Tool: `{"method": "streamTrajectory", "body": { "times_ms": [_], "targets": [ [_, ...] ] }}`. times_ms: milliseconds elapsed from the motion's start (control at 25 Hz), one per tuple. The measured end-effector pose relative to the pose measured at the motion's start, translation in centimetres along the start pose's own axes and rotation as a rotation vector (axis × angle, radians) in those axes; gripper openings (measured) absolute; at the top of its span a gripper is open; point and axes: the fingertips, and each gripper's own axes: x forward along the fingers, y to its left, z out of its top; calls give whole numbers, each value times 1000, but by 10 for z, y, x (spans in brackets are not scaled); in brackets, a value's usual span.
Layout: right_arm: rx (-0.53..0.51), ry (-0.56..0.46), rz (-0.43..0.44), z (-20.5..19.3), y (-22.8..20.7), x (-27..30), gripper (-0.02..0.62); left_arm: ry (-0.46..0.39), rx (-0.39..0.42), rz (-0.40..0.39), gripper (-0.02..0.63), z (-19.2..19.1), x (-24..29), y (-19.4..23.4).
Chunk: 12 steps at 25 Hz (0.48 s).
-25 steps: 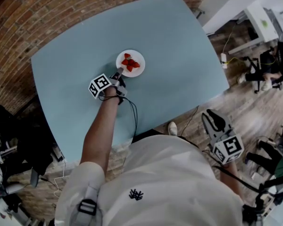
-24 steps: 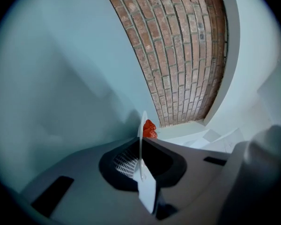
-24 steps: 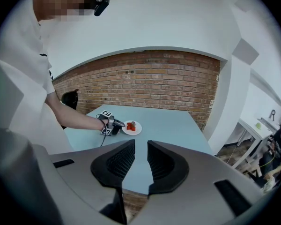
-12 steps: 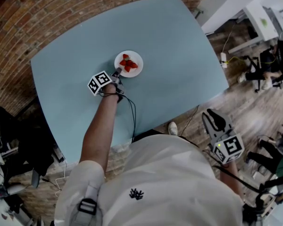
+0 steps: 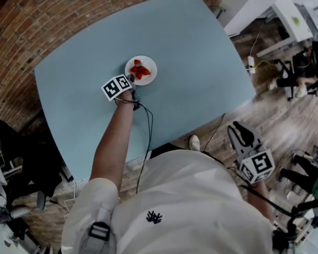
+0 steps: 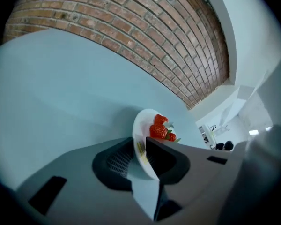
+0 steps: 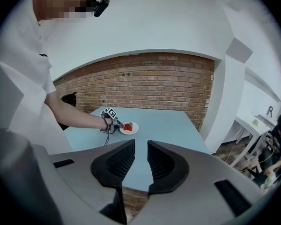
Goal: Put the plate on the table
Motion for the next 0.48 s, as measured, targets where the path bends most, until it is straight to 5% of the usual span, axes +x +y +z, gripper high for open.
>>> {"method": "streamTrajectory", "body": {
  "times_ms": [160, 480],
  "targets": [
    [8, -7, 2, -5, -7, -7, 87, -31, 75, 80, 72, 2, -5, 3],
    [1, -34, 57, -13, -22, -16, 87, -127, 112, 111, 72, 4, -42, -5]
  ]
}}
